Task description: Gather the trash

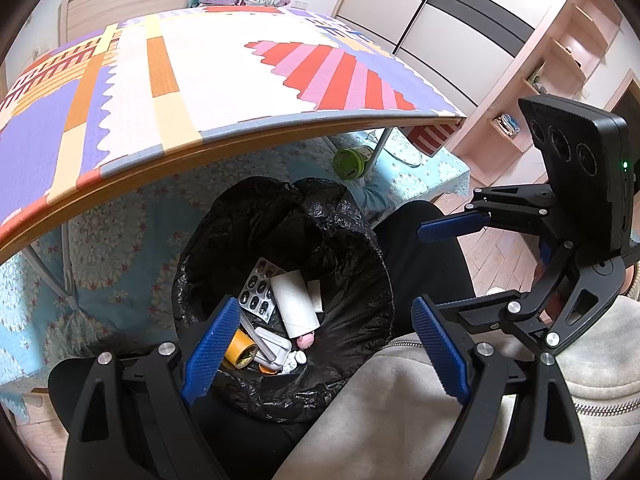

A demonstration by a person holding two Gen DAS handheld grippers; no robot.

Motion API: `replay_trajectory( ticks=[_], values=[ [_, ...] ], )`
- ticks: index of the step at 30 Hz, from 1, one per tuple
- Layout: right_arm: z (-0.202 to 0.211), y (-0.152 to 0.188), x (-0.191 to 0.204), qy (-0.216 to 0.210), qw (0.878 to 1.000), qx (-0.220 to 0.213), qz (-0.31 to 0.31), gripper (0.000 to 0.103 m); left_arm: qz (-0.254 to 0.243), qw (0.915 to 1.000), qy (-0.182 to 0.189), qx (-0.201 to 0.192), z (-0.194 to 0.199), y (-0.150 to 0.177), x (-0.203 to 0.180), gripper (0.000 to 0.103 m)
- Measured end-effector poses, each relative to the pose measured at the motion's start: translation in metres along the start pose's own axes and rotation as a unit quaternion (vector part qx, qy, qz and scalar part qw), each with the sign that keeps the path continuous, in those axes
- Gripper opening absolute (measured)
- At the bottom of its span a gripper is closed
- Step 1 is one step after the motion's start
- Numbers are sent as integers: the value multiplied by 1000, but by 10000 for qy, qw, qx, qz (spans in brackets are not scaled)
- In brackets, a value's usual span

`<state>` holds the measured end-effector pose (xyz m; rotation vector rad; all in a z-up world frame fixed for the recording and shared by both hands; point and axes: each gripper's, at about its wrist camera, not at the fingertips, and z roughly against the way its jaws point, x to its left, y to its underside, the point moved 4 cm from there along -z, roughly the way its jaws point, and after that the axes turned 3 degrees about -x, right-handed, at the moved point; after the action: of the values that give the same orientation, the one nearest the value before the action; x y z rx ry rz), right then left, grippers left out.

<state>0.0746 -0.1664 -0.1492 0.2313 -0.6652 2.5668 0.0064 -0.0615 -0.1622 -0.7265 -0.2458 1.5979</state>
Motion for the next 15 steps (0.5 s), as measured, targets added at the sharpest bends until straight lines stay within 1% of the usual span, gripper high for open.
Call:
replay_trajectory(
  ticks=[15],
  values=[
    [-1, 1, 0, 4, 10000, -10, -9, 77, -9, 10000, 8, -8, 0, 0, -1, 84]
  ],
)
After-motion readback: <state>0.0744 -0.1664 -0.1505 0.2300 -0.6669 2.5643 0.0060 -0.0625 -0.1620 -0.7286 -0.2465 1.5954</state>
